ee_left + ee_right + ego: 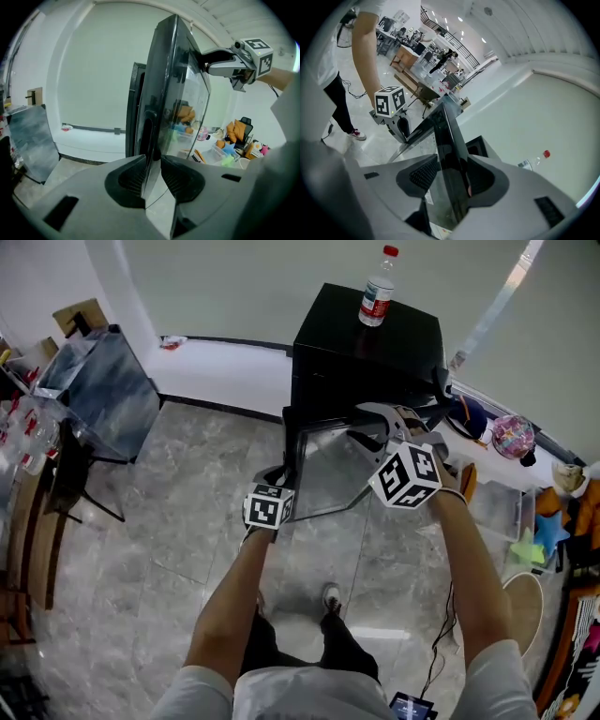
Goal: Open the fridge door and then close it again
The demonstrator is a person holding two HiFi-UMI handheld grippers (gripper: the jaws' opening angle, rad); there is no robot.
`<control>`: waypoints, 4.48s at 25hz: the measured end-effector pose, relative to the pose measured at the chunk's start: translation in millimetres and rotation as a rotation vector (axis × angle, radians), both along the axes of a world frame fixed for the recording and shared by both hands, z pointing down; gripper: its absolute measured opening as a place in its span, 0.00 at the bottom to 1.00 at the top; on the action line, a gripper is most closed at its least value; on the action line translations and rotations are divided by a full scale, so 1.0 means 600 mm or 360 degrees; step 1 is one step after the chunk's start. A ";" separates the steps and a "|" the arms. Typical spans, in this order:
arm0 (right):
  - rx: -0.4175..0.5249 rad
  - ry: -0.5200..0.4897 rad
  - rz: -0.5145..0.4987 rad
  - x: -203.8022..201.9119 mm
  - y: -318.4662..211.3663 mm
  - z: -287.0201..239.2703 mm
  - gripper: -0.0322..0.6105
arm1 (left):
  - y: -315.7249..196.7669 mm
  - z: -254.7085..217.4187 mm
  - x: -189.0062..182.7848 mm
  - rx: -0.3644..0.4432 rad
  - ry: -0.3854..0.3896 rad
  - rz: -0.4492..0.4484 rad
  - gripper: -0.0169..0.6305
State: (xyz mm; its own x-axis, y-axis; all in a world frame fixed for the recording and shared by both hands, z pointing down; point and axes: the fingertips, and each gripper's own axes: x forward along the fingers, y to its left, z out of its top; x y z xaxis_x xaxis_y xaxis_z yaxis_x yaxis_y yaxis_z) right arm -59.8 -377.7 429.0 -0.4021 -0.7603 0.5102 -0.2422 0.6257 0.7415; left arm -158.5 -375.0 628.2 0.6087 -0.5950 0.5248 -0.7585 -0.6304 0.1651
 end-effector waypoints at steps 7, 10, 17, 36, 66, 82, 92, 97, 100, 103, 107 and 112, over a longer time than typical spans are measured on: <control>0.0023 -0.0013 0.0158 -0.006 -0.046 0.003 0.35 | -0.062 0.002 -0.006 0.0022 0.0025 0.0126 0.15; 0.0031 -0.0014 0.0210 -0.004 -0.066 0.003 0.35 | -0.089 0.003 -0.004 0.0027 0.0030 0.0181 0.15; 0.0034 -0.0009 0.0313 -0.001 -0.102 0.005 0.35 | -0.135 0.006 0.001 0.0016 0.0027 0.0299 0.15; 0.0052 0.0000 0.0528 0.020 -0.184 0.008 0.35 | -0.250 0.007 0.032 0.0046 0.0054 0.0478 0.15; 0.0122 -0.0762 0.0981 0.107 -0.080 -0.025 0.36 | -0.258 -0.104 -0.050 0.0187 0.0078 0.0430 0.19; 0.0356 -0.1134 0.1090 0.145 0.179 -0.151 0.05 | -0.044 -0.468 -0.070 0.0795 0.0047 0.0568 0.04; 0.0416 -0.1045 0.0850 0.156 0.230 -0.222 0.05 | 0.057 -0.563 -0.042 0.0995 0.0074 0.0447 0.04; 0.0413 -0.1041 0.0811 0.158 0.245 -0.225 0.05 | 0.090 -0.587 -0.022 0.1084 0.0046 0.0465 0.04; 0.0440 -0.1067 0.0795 0.148 0.251 -0.238 0.05 | 0.100 -0.606 -0.022 0.1141 0.0046 0.0489 0.04; 0.0482 -0.1060 0.0767 0.132 0.254 -0.258 0.05 | 0.109 -0.623 -0.031 0.1190 0.0040 0.0517 0.04; 0.0535 -0.1078 0.0760 0.113 0.250 -0.283 0.05 | 0.106 -0.637 -0.048 0.1219 0.0058 0.0524 0.04; 0.0561 -0.1049 0.0786 0.101 0.244 -0.293 0.05 | 0.105 -0.645 -0.063 0.1233 0.0077 0.0522 0.04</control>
